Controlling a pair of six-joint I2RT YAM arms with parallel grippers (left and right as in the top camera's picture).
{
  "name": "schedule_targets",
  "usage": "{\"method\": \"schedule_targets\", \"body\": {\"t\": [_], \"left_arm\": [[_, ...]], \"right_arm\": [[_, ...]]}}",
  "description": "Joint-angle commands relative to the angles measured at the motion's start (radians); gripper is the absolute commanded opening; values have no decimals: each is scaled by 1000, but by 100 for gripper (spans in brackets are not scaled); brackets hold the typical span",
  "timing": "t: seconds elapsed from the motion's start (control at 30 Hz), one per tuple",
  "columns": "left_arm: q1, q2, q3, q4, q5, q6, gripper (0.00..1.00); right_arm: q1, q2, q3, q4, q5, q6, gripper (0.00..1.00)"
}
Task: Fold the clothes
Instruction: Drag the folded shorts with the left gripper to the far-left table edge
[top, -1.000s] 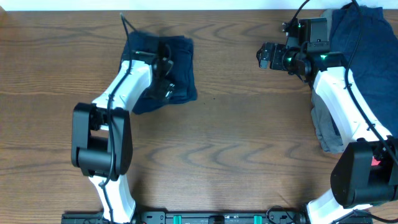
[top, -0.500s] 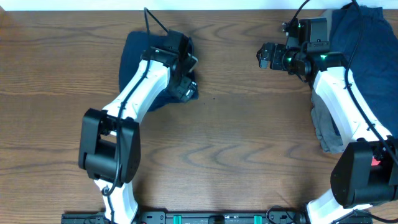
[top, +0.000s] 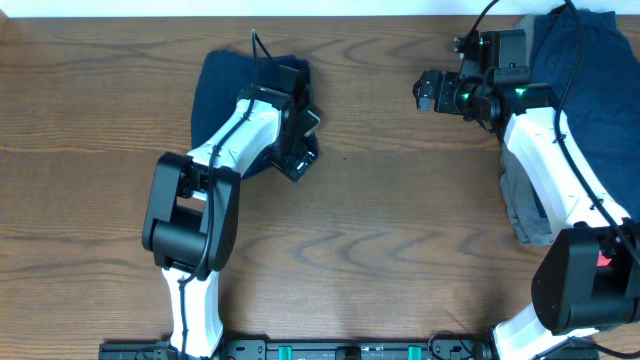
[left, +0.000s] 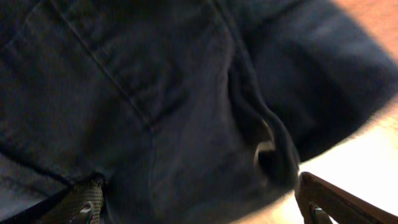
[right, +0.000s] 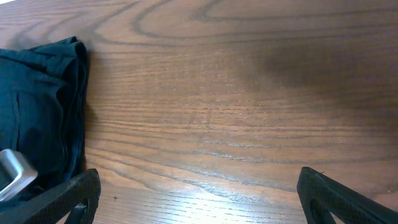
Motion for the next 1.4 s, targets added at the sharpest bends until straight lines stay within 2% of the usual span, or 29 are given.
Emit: {"method": "schedule_targets", "body": {"t": [0.0, 0.17, 0.4, 0.73, 0.9, 1.1, 1.37], "left_arm": [[42, 46, -13, 5, -49, 16, 98], [118, 87, -13, 60, -101, 18, 98], [230, 147, -13, 228, -100, 19, 98], [289, 170, -13, 375, -100, -60, 98], [295, 170, -13, 406, -100, -58, 98], [307, 170, -13, 409, -101, 1, 98], [386, 170, -13, 398, -100, 11, 98]], "right_arm": [[-2, 5, -12, -3, 6, 4, 99], [-2, 5, -12, -3, 6, 4, 99], [-1, 29, -12, -3, 10, 4, 99], [24, 114, -12, 21, 9, 5, 99], [26, 119, -12, 46, 10, 5, 99], [26, 119, -12, 51, 9, 5, 99], [26, 119, -12, 50, 9, 5, 99]]}}
